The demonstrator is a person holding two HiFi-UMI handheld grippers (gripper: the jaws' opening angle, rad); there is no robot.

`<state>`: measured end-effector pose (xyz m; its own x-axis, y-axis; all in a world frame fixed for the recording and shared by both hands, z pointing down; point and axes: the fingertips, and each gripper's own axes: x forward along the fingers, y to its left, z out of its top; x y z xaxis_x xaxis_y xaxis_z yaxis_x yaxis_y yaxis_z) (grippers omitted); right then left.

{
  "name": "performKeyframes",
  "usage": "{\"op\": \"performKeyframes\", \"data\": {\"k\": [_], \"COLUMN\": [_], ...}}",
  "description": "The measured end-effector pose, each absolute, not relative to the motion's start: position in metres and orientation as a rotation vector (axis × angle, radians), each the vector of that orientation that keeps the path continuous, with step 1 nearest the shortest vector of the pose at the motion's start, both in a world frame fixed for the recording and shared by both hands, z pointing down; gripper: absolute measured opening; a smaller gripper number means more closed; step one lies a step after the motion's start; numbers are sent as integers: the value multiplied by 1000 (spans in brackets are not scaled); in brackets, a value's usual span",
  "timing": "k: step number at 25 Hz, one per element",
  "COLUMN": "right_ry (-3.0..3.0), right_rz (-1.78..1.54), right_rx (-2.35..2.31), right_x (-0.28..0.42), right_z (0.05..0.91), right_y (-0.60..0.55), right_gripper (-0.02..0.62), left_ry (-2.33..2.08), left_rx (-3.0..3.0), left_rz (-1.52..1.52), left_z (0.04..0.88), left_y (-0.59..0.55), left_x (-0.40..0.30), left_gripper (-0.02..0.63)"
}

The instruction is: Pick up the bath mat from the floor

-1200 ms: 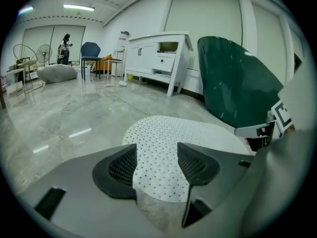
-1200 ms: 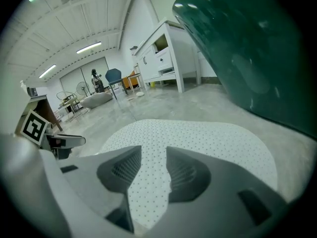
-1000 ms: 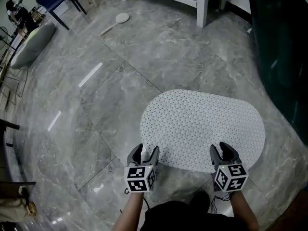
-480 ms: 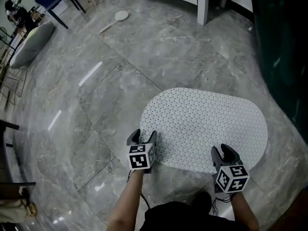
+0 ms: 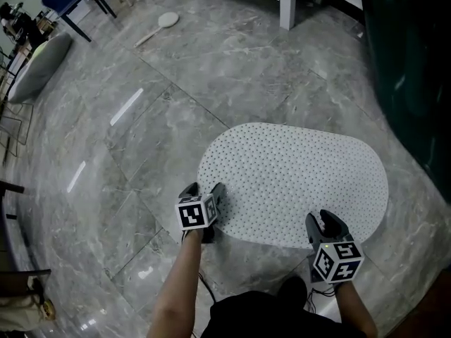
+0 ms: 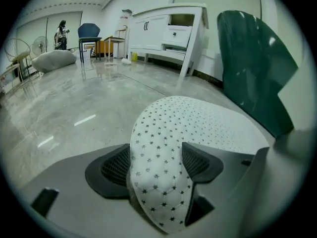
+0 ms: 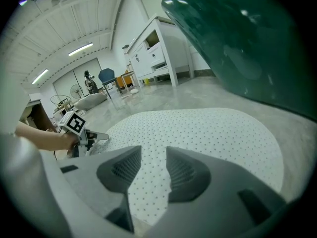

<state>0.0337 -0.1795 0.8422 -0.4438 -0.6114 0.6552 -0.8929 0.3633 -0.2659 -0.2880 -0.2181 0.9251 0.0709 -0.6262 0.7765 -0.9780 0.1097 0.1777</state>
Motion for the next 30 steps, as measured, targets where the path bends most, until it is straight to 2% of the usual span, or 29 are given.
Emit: {"op": "performKeyframes", "data": {"k": [5, 10, 13, 20, 30], "right_ry": [-2165, -2151, -2144, -2092, -1908], "right_rz": [850, 853, 864, 902, 953], "right_rx": [1321, 1348, 1378, 1473, 1703], "right_x": [43, 50, 56, 91, 177], "right_z": [843, 842, 840, 840, 842], "right_y": [-174, -173, -171, -161, -136], "right_gripper": [156, 156, 156, 156, 156], "left_ry": [-1536, -1499, -1499, -1403, -1210], "left_rx": [1634, 1686, 1696, 1763, 1875], "left_rz": [586, 614, 584, 430, 492], "left_z": [924, 919, 906, 871, 853], "left_y": [-218, -221, -219, -220, -226], "left_x": [-260, -229, -212, -158, -67], "left_gripper": [287, 155, 42, 26, 25]}}
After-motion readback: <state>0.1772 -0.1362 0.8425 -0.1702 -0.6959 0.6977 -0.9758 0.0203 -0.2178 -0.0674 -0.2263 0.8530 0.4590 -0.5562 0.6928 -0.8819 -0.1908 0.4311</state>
